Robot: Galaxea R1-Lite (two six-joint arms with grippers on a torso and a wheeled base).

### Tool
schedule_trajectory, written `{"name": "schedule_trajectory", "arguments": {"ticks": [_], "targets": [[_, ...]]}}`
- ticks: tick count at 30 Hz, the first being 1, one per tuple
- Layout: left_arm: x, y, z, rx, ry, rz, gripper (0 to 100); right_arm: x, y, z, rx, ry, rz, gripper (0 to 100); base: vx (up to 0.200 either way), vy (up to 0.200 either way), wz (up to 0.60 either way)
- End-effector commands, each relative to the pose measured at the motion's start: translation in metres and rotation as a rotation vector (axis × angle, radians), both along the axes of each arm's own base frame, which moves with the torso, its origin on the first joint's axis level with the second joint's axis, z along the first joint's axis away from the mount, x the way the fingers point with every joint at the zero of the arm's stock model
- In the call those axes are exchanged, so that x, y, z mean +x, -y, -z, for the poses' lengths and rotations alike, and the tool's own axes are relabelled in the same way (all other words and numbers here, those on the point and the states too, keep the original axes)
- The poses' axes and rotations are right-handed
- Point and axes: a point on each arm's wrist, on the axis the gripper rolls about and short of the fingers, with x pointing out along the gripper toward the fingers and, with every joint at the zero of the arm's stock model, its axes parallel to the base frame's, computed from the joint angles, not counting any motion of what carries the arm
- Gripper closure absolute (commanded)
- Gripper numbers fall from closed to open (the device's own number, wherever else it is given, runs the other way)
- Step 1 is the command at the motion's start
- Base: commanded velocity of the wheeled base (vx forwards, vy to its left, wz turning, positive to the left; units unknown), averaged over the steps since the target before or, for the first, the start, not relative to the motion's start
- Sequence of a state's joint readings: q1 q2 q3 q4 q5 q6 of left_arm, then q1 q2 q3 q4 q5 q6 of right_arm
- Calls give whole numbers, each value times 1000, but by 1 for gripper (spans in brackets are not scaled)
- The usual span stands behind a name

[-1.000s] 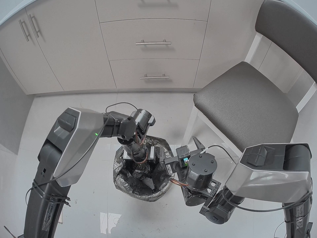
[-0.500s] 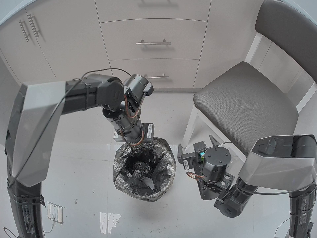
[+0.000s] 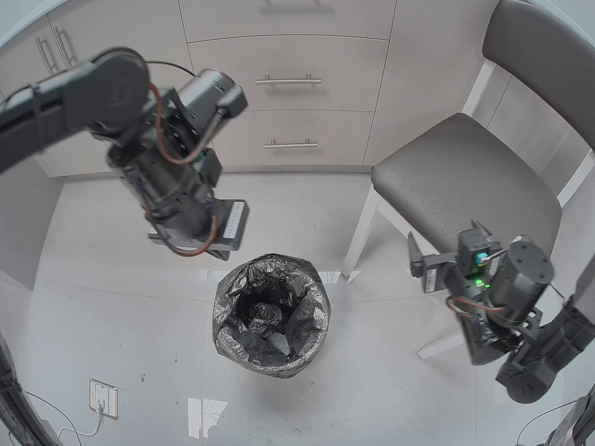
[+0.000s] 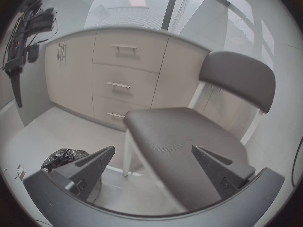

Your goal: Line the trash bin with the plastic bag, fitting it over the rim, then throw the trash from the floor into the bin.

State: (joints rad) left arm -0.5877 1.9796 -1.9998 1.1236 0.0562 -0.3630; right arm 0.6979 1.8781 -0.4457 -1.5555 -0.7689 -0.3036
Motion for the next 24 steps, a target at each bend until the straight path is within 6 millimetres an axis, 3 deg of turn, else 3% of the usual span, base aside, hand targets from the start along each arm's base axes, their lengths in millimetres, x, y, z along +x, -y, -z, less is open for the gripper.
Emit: {"name": "schedule_trajectory", "arguments": {"ticks": [1, 6, 9, 10, 12, 14, 15, 21, 24], "targets": [[-117, -78, -86, -28, 83, 21, 100, -80, 75, -59, 73, 173, 71, 0, 0, 0, 0], [-195, -131, -110, -65, 129, -2, 100, -122, 127, -74, 74, 275, 226, 0, 0, 0, 0], [-249, -169, -124, -133, 302, -50, 100, -147, 146, -79, 100, 321, 269, 0, 0, 0, 0], [-252, -171, -124, -135, 312, -55, 100, -149, 147, -80, 102, 326, 268, 0, 0, 0, 0], [-295, -198, -126, -154, 462, -139, 100, -172, 162, -75, 100, 334, 312, 0, 0, 0, 0], [-306, -204, -125, -160, 496, -165, 100, -177, 165, -73, 98, 337, 326, 0, 0, 0, 0], [-340, -219, -121, -194, 592, -231, 100, -189, 172, -68, 94, 343, 364, 0, 0, 0, 0], [-422, -243, -107, -329, 908, -341, 100, -210, 182, -59, 83, 356, 446, 0, 0, 0, 0], [-465, -243, -97, -387, 1112, -426, 100, -219, 185, -58, 84, 384, 507, 0, 0, 0, 0]]}}
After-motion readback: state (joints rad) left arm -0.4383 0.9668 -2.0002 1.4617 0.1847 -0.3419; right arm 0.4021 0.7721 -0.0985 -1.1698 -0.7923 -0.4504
